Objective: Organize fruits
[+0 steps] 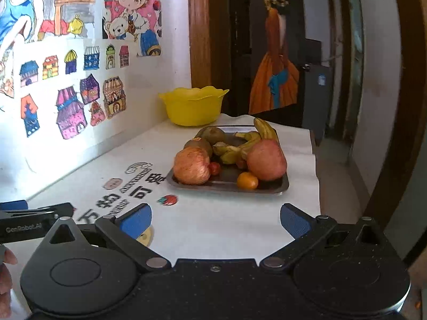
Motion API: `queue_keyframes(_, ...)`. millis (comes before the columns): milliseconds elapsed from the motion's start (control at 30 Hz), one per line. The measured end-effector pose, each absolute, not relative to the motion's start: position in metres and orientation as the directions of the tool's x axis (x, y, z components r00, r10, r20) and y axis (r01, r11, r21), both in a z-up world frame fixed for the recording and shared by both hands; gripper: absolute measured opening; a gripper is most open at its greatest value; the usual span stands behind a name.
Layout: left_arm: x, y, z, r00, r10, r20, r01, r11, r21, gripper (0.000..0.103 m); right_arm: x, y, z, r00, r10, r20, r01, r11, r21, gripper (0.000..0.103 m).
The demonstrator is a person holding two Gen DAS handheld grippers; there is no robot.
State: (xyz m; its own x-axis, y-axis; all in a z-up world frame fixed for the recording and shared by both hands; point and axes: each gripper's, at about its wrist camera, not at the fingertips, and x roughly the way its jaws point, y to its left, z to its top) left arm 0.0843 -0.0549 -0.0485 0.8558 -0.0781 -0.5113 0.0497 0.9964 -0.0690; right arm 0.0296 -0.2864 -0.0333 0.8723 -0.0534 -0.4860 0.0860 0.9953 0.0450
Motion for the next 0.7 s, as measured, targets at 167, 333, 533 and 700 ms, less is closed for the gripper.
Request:
queue_keyframes(167, 0.077, -0.063, -0.059, 0.868, -0.065, -0.492, 0.027, 0.996, -0.084, 0.103, 0.047, -0.306, -0.043, 0.878, 0.002, -0.479, 0.011, 1.000, 0.023, 0.102)
queue_keyframes(333, 0.068, -0.074, -0.069, 0.865, -0.014, -0.502, -0.024, 0.997, -0.069, 0.103, 0.056, -0.317, -0.066, 0.857, 0.084, -0.509, -0.065, 0.996, 0.055, 0.102)
queue_keyframes(533, 0.032, -0.092, -0.066, 0.897, 0.073, -0.436, -0.120, 0.989, -0.081, 0.103, 0.053, -0.347, -0.070, 0.854, 0.201, -0.480, -0.147, 0.978, 0.147, 0.102)
queue_keyframes(700, -0.017, -0.120, -0.071, 0.868, 0.193, -0.457, -0.252, 0.965, -0.072, 0.103, 0.027, -0.363, -0.073, 0.875, 0.277, -0.398, -0.228, 0.959, 0.166, 0.102)
